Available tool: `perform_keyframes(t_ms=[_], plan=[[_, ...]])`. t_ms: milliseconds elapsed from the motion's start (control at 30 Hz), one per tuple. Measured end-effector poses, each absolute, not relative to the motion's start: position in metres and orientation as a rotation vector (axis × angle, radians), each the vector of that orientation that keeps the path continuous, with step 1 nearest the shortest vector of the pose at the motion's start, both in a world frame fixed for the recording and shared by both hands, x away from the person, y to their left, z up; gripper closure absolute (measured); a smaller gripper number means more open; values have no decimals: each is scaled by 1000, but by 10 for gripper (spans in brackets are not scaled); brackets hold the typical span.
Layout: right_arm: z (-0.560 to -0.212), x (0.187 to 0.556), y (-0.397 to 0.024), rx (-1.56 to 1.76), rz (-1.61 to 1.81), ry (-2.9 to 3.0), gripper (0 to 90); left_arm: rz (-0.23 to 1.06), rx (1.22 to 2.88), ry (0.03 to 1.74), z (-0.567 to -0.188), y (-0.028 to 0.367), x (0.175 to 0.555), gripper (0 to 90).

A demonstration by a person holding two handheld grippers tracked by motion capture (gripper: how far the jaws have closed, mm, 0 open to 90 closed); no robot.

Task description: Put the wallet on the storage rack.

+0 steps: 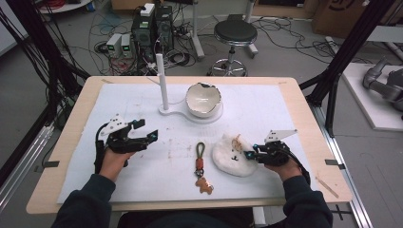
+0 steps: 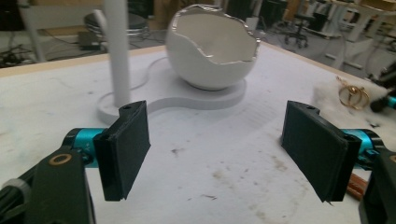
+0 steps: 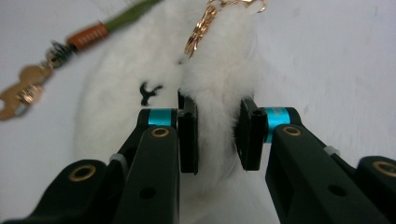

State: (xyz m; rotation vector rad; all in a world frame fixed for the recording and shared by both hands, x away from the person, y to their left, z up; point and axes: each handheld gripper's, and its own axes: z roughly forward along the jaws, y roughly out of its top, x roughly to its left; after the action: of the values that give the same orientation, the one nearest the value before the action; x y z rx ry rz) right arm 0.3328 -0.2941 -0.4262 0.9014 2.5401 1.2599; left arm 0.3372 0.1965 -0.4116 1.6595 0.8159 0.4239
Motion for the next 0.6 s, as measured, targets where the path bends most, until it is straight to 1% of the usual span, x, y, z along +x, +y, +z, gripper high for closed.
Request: perform_keyframes(t_ms=[100,267,300,333,467,600], plan=[[-417,330,-288,822,1342,2487,748,386,1684,769,-411,183,337,270],[-406,326,-276,718,1452,2431,748,307,1724,679,-411,155,336,280],[-406,326,-276,718,1452,2431,748,307,1724,679,-411,155,336,281],[-401,324,-272,685,1479,2401,748,276,1738,652,-410,147,335,282],[-398,323,-266,651,1528,2391,747,206,1757,605,-412,130,335,282],[-398,323,-258,631,1526,2402,745,171,1783,584,-415,119,335,293]])
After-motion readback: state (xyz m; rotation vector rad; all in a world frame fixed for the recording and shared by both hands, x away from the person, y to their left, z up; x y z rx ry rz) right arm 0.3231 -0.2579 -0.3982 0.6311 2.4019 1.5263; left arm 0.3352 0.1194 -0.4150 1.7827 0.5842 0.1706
